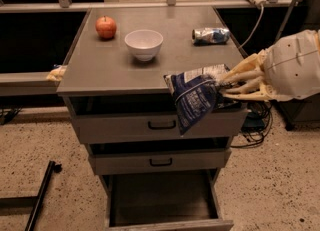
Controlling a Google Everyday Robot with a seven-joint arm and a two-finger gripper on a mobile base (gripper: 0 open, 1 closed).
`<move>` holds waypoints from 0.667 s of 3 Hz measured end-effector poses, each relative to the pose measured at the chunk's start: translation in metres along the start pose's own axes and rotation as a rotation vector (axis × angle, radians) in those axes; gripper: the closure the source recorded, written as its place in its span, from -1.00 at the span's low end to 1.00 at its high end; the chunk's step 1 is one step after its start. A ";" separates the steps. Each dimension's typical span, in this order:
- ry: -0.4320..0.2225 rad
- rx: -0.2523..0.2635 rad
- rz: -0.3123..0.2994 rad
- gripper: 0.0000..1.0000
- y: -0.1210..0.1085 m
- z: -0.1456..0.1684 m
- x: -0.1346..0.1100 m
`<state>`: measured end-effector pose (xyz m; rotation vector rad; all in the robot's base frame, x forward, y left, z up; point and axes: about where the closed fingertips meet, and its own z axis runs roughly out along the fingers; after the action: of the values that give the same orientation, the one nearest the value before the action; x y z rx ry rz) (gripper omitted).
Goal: Pick blue chip bag from bottom drawer and place on counter
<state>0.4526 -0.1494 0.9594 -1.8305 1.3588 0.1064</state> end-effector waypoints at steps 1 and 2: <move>0.027 0.013 -0.006 1.00 -0.022 0.009 0.022; 0.051 0.021 -0.027 1.00 -0.060 0.023 0.050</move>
Offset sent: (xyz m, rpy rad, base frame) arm 0.1410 -0.0327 -0.0043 -0.0713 -0.0747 -0.0286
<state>0.5315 -0.1685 0.9522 -1.8451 1.3644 0.0315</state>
